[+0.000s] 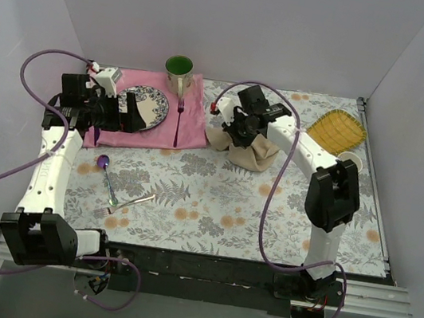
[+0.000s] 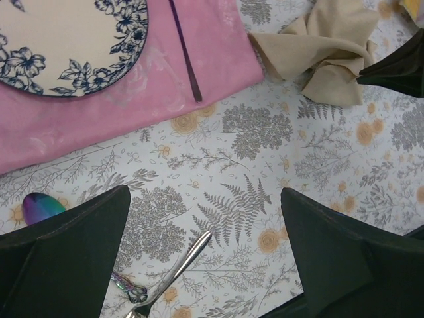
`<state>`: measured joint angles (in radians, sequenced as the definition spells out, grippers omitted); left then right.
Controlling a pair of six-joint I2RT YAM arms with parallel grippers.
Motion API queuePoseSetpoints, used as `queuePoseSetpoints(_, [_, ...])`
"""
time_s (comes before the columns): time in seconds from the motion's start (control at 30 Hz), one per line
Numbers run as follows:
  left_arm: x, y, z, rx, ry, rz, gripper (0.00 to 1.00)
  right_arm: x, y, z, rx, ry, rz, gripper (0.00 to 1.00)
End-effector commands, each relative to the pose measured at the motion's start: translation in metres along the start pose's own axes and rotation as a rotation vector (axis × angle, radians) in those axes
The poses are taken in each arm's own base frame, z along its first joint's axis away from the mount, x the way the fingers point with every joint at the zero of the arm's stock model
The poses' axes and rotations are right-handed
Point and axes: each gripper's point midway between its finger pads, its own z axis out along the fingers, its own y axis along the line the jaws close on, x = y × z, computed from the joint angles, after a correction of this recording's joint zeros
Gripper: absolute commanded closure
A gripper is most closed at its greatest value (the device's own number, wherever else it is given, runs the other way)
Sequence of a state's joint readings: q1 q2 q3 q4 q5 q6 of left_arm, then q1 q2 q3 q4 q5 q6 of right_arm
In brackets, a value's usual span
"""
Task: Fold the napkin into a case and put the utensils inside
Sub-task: Pick up the crumpled napkin from the center of the board.
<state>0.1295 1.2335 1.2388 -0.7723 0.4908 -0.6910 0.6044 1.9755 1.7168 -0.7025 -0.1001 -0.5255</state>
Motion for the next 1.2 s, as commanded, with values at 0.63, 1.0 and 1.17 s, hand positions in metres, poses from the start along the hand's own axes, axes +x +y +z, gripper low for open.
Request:
queuePoseSetpoints(0.63, [0.014, -0.088, -0.040, 0.463, -0.084, 0.361, 0.02, -0.144, 0.060, -0.343, 0.063, -0.869, -0.217, 0.99])
queuePoseSetpoints(1.0, [0.100, -0.145, 0.010, 0.668, 0.105, 0.443, 0.08, -0.119, 0.051, -0.350, 0.181, -0.912, -0.115, 0.99])
queuePoseSetpoints(1.17, [0.141, -0.162, 0.046, 0.640, 0.128, 0.536, 0.07, -0.100, 0.035, -0.342, 0.299, -0.880, -0.057, 0.99])
